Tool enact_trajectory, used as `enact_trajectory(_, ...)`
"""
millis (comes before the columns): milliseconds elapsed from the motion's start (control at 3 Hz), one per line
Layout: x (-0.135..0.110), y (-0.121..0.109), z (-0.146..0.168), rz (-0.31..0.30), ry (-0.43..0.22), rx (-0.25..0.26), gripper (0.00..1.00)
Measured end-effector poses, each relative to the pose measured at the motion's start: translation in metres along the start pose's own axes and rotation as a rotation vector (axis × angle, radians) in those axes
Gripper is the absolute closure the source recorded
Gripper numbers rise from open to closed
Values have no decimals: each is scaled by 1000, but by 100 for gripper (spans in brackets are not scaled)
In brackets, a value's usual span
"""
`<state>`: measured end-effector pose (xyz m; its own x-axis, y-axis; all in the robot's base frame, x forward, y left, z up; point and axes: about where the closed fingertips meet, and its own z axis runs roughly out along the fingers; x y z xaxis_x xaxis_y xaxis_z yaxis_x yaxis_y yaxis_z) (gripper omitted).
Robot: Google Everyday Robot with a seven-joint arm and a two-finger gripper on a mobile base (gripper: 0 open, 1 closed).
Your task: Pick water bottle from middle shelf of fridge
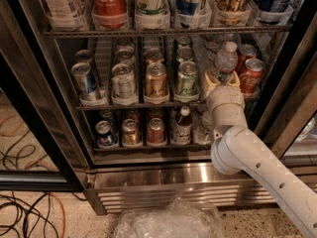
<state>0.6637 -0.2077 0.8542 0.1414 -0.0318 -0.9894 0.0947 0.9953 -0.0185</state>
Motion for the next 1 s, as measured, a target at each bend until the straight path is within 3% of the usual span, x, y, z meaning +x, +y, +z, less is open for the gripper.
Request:
enact_trajectory(333, 0, 0, 0, 0, 0, 0, 100)
enact_trajectory(1000, -2, -1, 0, 13, -22, 6, 100)
